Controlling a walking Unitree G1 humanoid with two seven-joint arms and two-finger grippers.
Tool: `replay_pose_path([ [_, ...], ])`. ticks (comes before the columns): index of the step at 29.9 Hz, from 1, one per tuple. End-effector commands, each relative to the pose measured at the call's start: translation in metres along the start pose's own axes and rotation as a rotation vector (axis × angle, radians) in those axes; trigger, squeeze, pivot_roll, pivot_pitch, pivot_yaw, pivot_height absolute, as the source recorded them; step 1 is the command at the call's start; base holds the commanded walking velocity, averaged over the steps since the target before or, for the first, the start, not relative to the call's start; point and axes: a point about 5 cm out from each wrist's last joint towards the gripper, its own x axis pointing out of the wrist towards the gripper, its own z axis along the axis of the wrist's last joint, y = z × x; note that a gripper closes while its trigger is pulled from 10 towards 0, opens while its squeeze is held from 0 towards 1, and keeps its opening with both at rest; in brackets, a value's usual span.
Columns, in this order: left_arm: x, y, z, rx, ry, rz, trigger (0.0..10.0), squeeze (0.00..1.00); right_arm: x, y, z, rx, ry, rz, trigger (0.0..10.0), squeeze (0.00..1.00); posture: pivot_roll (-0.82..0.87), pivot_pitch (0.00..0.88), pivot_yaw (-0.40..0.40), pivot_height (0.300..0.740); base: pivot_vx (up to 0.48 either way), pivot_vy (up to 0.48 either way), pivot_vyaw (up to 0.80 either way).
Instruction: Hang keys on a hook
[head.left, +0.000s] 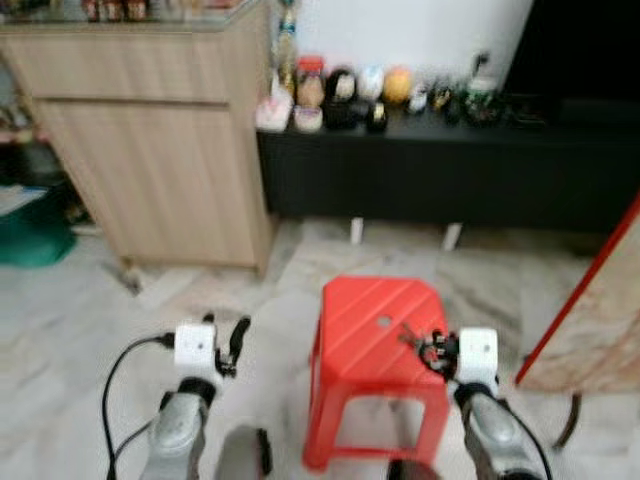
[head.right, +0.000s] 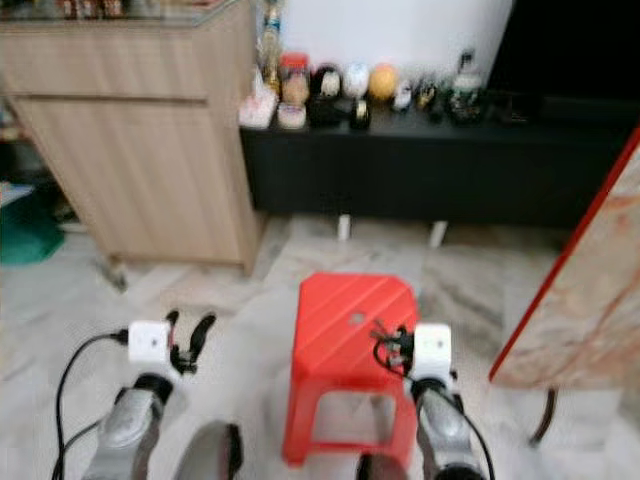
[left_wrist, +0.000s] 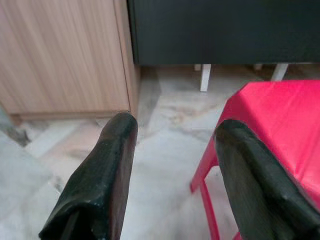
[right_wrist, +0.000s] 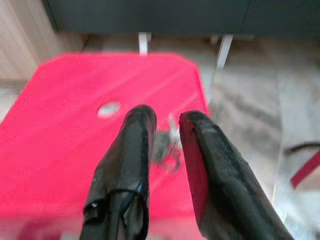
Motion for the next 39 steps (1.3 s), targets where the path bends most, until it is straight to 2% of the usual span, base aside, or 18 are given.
replay_pose_path([
  [1, 0.006, 0.000, 0.008, -0.002, -0.022, -0.010, 10.0, 0.00, 0.003, 0.001, 0.003, 0.008, -0.002, 0.016, 10.0, 0.00, 0.02, 0.000, -0.027, 0.614, 0.000, 0.000, 0.00],
  [9, 0.009, 0.000, 0.013, -0.006, -0.031, -0.006, 10.0, 0.00, 0.003, 0.003, 0.004, -0.006, -0.005, 0.032, 10.0, 0.00, 0.03, 0.000, -0.026, 0.614, 0.000, 0.000, 0.00],
  [12, 0.010, -0.001, 0.014, -0.007, -0.037, -0.009, 10.0, 0.00, 0.002, 0.004, 0.003, -0.005, -0.002, 0.043, 10.0, 0.00, 0.03, 0.000, -0.025, 0.614, 0.000, 0.000, 0.80],
  [39, 0.015, -0.006, 0.022, -0.016, -0.059, -0.018, 10.0, 0.00, 0.001, 0.008, 0.000, 0.005, 0.013, 0.064, 10.0, 0.00, 0.03, 0.000, -0.030, 0.614, 0.306, 0.000, 0.13],
])
